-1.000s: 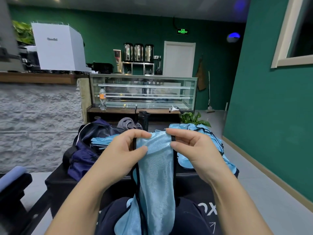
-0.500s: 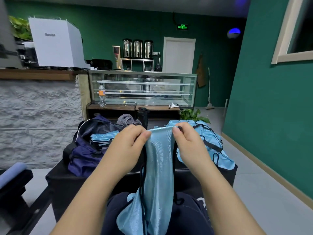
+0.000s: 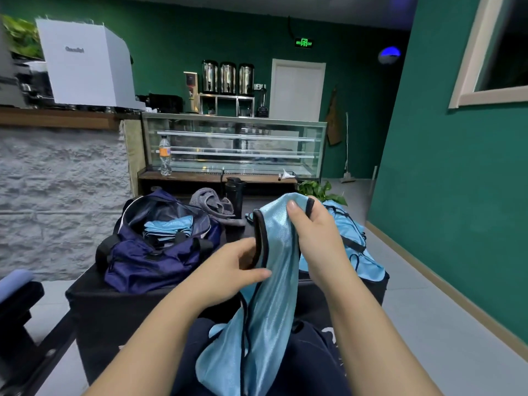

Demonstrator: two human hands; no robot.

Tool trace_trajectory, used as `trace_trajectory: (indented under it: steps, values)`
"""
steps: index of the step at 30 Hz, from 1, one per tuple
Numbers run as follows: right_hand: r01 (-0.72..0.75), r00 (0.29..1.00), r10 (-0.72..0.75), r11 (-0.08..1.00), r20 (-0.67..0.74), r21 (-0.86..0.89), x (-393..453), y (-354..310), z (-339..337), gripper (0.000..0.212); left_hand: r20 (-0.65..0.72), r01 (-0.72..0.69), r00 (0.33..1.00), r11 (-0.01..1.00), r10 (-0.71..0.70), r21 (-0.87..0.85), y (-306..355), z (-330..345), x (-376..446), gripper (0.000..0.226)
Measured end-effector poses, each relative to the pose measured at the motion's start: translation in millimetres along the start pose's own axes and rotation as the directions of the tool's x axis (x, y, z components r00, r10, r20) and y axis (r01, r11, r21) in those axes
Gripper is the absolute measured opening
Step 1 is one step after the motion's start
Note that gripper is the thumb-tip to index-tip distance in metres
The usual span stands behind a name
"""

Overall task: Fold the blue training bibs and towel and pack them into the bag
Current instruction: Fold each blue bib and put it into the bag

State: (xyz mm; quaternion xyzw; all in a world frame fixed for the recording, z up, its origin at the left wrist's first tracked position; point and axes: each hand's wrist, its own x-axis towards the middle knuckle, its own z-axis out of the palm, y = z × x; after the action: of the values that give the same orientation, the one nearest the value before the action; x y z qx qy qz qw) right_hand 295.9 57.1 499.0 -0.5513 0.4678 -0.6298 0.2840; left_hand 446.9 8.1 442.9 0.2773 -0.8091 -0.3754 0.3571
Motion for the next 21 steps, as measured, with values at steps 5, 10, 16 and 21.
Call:
trace_trajectory:
  steps: [5,10,16,21]
  values:
    - [-0.04,0.995,0.035,0.998,-0.089,-0.05,4.5,7.0,-10.7,0.039,-0.097,0.209,0.977,0.931,-0.188,0.298,-44.9,12.2,-1.4,0.024]
    - [-0.031,0.99,0.02,0.996,-0.137,-0.083,10.2,19.2,-22.3,0.022,-0.383,0.441,0.861,0.868,-0.336,0.23,-74.1,-4.7,-12.2,0.032]
    - [-0.012,0.997,0.003,0.993,-0.076,-0.118,9.3,22.2,-22.6,0.034,-0.543,0.396,0.791,0.912,-0.282,0.104,-56.4,-23.5,-9.0,0.024]
    - [0.03,0.994,-0.004,0.968,0.105,-0.249,-0.1,19.9,-6.6,0.024,-0.552,0.223,0.825,0.967,-0.118,0.126,-2.5,-22.5,-0.8,0.026]
